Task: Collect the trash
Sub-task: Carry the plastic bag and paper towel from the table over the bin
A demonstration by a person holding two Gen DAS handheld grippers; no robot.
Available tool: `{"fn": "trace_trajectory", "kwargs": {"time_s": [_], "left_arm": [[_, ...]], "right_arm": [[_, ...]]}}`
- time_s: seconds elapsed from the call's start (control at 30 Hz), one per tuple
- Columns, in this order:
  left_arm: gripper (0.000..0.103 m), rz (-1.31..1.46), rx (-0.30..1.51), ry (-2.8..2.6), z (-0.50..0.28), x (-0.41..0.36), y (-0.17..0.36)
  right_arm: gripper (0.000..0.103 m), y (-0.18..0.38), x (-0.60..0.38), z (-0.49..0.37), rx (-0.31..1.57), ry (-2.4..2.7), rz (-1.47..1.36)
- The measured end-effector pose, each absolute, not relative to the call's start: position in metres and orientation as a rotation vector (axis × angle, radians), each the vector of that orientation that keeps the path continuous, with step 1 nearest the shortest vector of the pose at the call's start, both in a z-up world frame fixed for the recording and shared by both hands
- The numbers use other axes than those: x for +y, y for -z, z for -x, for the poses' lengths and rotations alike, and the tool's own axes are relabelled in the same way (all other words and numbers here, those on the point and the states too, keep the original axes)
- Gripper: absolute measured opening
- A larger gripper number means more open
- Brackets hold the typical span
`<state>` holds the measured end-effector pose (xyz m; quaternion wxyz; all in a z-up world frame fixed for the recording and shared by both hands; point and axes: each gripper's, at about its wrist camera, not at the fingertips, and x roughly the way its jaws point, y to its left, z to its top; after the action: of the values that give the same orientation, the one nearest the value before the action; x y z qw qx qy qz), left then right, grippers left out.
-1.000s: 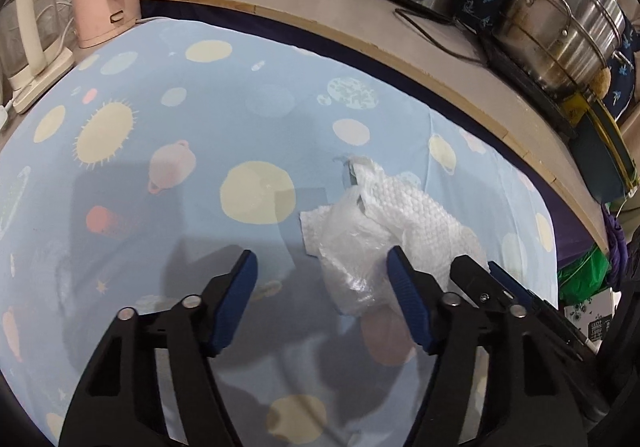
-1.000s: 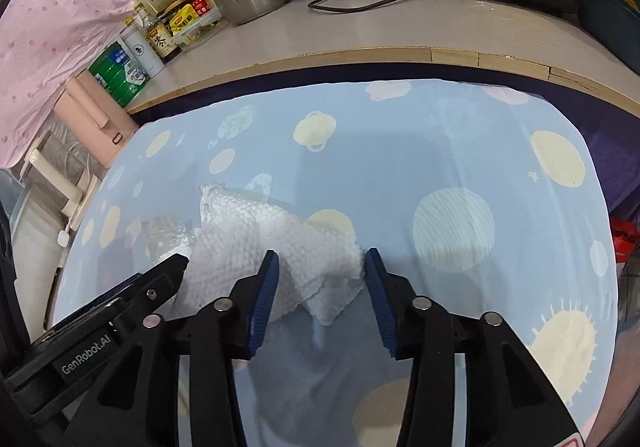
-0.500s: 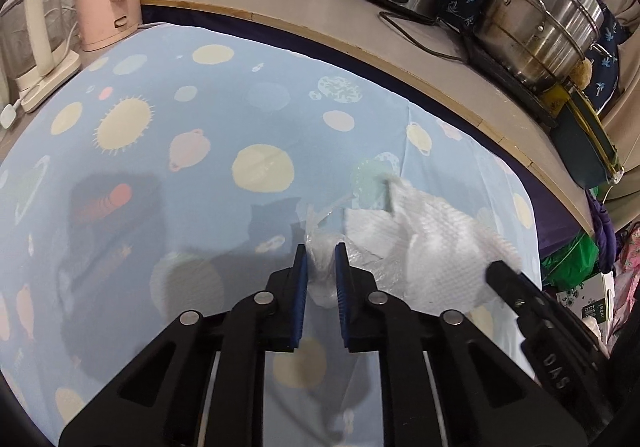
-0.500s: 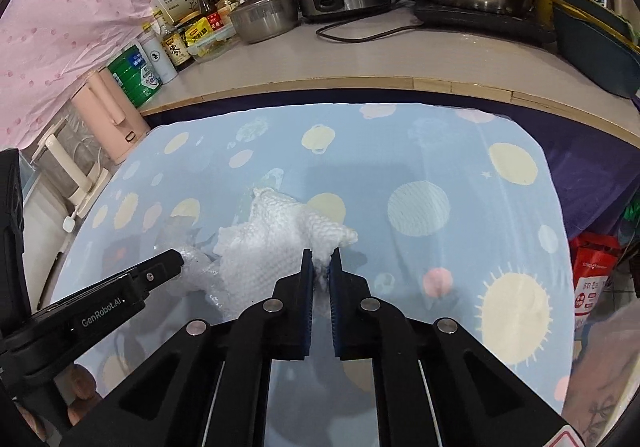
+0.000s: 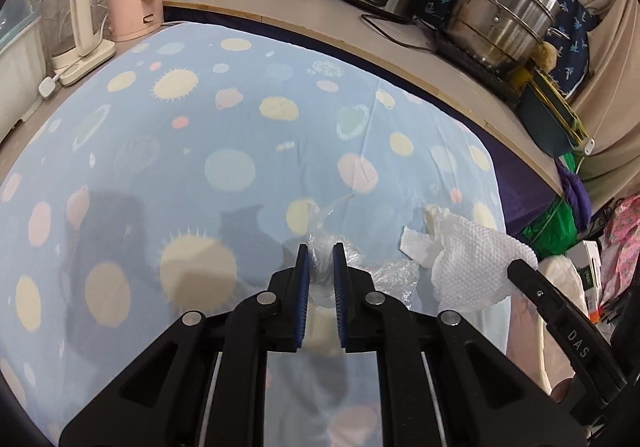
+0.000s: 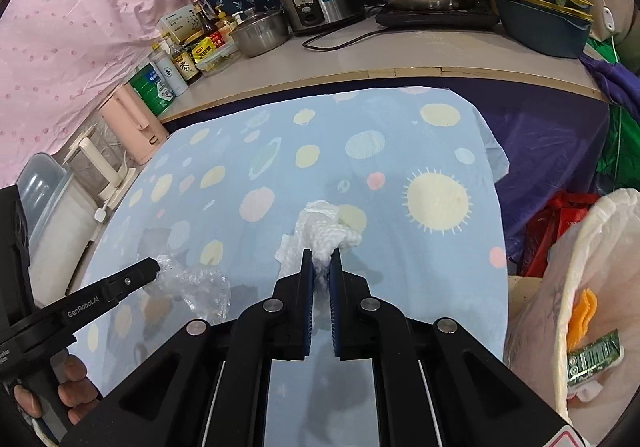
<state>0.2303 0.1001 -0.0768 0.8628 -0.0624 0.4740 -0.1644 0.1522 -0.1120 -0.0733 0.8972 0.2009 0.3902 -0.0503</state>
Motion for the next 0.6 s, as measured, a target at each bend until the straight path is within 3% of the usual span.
{"fn": "trace_trajectory", "kwargs": {"time_s": [0.6], "left_arm": [[0.011, -0.001, 0.963, 0.39, -0.123, 0.061, 0.05]], "right_arm": [[0.007, 0.031, -0.128, -0.042, 0.704, 0.109, -0.439]]}}
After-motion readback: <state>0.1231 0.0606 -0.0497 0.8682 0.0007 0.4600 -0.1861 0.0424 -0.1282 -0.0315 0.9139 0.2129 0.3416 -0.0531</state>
